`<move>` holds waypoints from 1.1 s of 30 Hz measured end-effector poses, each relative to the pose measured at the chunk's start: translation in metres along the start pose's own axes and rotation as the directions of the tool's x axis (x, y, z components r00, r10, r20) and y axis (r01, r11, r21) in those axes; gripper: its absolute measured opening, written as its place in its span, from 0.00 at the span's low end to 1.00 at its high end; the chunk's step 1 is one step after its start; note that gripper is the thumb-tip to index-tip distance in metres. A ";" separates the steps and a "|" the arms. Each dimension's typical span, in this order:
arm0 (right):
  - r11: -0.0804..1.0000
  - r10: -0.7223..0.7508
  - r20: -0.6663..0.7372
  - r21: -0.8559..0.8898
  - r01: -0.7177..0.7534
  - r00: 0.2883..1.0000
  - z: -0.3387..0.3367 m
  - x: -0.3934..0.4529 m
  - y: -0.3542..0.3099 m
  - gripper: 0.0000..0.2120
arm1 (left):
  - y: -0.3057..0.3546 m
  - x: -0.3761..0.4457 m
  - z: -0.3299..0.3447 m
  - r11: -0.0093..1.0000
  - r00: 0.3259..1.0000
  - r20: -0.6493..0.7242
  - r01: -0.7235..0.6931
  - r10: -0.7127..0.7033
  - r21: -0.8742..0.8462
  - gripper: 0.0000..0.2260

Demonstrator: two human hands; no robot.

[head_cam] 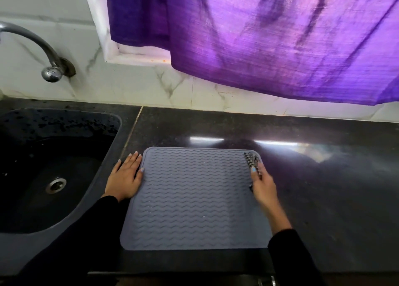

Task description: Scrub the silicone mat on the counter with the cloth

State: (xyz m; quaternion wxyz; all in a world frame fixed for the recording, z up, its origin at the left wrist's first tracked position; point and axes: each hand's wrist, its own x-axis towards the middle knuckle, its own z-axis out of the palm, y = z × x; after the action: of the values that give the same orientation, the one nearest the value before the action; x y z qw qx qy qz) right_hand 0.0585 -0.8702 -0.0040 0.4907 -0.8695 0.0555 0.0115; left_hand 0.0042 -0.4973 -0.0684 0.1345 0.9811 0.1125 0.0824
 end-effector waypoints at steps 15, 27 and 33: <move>0.661 -0.274 0.292 -0.635 0.400 0.916 0.047 -0.059 0.021 0.38 | -0.001 0.001 0.002 1.000 1.000 0.008 -0.011 0.011 0.012 0.35; 0.996 -0.056 0.218 -0.056 0.070 0.974 0.059 -0.057 -0.032 0.22 | 0.010 -0.050 -0.016 0.994 0.993 0.119 0.016 -0.003 -0.106 0.32; 0.633 -0.370 0.290 -0.617 0.468 0.883 0.102 -0.093 -0.010 0.39 | 0.010 -0.067 -0.012 0.999 0.998 0.065 -0.026 0.025 0.027 0.38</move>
State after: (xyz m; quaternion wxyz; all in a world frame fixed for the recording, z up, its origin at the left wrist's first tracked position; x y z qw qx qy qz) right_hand -0.0290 -0.7699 -0.0412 0.1359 -0.9721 -0.1895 -0.0246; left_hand -0.0605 -0.5196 -0.0627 0.1233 0.9864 0.0966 0.0505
